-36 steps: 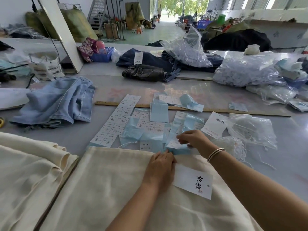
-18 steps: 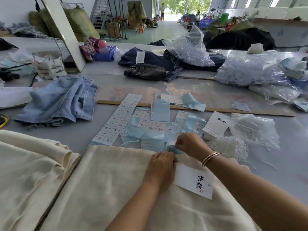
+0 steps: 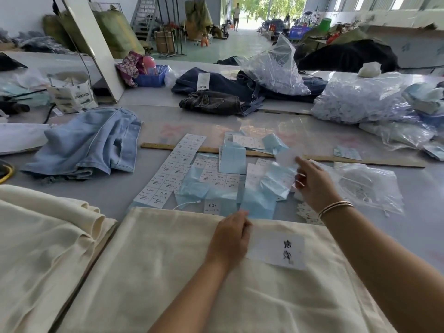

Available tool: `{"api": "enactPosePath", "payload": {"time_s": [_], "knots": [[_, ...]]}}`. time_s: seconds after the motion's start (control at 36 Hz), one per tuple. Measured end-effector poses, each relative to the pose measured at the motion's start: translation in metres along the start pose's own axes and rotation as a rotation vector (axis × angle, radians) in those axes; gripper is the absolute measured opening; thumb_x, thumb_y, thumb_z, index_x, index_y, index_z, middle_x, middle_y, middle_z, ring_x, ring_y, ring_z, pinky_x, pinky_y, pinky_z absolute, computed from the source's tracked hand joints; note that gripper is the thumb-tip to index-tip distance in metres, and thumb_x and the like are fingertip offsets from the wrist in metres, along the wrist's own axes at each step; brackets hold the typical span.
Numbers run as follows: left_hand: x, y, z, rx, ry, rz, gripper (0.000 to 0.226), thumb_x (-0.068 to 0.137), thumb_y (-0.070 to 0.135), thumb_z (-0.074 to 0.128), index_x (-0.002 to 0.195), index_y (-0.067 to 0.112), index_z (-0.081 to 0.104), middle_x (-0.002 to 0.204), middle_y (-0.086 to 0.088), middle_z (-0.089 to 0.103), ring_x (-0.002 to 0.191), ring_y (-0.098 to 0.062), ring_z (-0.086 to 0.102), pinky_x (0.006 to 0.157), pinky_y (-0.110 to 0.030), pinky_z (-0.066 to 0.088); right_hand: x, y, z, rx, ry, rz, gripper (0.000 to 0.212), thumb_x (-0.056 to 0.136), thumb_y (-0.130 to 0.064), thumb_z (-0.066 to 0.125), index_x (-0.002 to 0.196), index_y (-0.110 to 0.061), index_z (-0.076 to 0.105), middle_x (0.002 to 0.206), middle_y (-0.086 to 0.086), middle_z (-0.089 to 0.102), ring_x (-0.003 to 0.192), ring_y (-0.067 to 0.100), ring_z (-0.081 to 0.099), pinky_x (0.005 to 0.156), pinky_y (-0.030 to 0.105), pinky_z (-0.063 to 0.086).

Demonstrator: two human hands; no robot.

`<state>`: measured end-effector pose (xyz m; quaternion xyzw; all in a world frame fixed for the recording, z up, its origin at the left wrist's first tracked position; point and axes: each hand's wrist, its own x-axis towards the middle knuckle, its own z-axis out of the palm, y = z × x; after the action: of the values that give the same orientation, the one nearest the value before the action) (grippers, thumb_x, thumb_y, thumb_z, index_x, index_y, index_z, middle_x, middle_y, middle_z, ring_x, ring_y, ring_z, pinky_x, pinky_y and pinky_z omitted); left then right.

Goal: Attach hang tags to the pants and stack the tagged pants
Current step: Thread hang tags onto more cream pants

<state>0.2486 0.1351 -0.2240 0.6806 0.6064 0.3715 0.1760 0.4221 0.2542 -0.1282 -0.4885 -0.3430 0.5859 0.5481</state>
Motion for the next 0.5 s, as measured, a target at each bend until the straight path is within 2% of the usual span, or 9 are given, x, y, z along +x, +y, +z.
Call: {"api": "enactPosePath", "payload": {"time_s": [0.08, 0.14, 0.19, 0.25, 0.31, 0.39, 0.5], "knots": [[0.000, 0.009, -0.012, -0.324, 0.140, -0.245, 0.007, 0.096, 0.011, 0.053, 0.096, 0.014, 0.060, 0.093, -0.004, 0.066, 0.083, -0.020, 0.062, 0.074, -0.032, 0.047, -0.018, -0.014, -0.011, 0.114, -0.008, -0.056, 0.009, 0.091, -0.021, 0.063, 0.083, -0.016, 0.060, 0.060, -0.001, 0.055, 0.052, 0.009, 0.047, 0.049, 0.018, 0.040], [0.000, 0.016, -0.017, -0.475, 0.209, -0.412, 0.014, 0.098, 0.015, 0.051, 0.086, 0.022, 0.054, 0.084, -0.002, 0.062, 0.074, -0.018, 0.059, 0.064, -0.031, 0.048, -0.039, -0.011, -0.015, 0.109, -0.022, -0.109, 0.009, 0.091, -0.021, 0.062, 0.089, -0.013, 0.064, 0.066, 0.002, 0.066, 0.054, 0.010, 0.056, 0.052, 0.018, 0.047], [-0.004, 0.025, -0.019, -0.711, 0.245, -0.634, 0.014, 0.098, 0.014, 0.051, 0.087, 0.022, 0.053, 0.088, -0.006, 0.062, 0.074, -0.018, 0.059, 0.054, -0.028, 0.051, -0.062, 0.001, -0.017, 0.046, -0.001, -0.184, 0.010, 0.090, -0.020, 0.062, 0.092, -0.011, 0.067, 0.079, 0.005, 0.073, 0.063, 0.011, 0.064, 0.061, 0.019, 0.054], [-0.010, 0.035, -0.016, -1.046, 0.213, -0.864, 0.013, 0.097, 0.007, 0.050, 0.093, 0.018, 0.056, 0.086, -0.009, 0.064, 0.068, -0.017, 0.061, 0.044, -0.021, 0.049, -0.085, 0.020, -0.015, -0.056, 0.036, -0.259, 0.009, 0.088, -0.019, 0.064, 0.091, -0.013, 0.069, 0.084, 0.002, 0.075, 0.070, 0.010, 0.066, 0.066, 0.020, 0.053], [-0.020, 0.046, -0.017, -1.340, 0.131, -0.987, 0.022, 0.096, -0.005, 0.045, 0.099, 0.011, 0.060, 0.084, -0.014, 0.067, 0.061, -0.019, 0.065, 0.043, -0.023, 0.052, -0.104, 0.043, -0.011, -0.135, 0.017, -0.286, 0.010, 0.082, -0.023, 0.066, 0.088, -0.016, 0.071, 0.083, -0.002, 0.074, 0.074, 0.008, 0.066, 0.067, 0.019, 0.052], [-0.035, 0.055, -0.020, -1.469, -0.079, -0.961, 0.042, 0.089, -0.016, 0.035, 0.111, 0.006, 0.062, 0.092, -0.019, 0.071, 0.065, -0.027, 0.070, 0.050, -0.031, 0.057, -0.122, 0.076, -0.009, -0.187, -0.045, -0.241, 0.008, 0.079, -0.019, 0.069, 0.086, -0.021, 0.074, 0.084, -0.004, 0.075, 0.076, 0.005, 0.066, 0.067, 0.017, 0.052], [-0.045, 0.053, -0.030, -1.489, -0.251, -0.966, 0.032, 0.087, 0.001, 0.046, 0.112, 0.003, 0.066, 0.095, -0.021, 0.071, 0.077, -0.032, 0.071, 0.065, -0.042, 0.060, -0.130, 0.096, -0.012, -0.340, -0.137, -0.250, 0.019, 0.085, -0.007, 0.068, 0.082, -0.025, 0.075, 0.085, -0.012, 0.074, 0.071, -0.001, 0.065, 0.063, 0.010, 0.047]]}}
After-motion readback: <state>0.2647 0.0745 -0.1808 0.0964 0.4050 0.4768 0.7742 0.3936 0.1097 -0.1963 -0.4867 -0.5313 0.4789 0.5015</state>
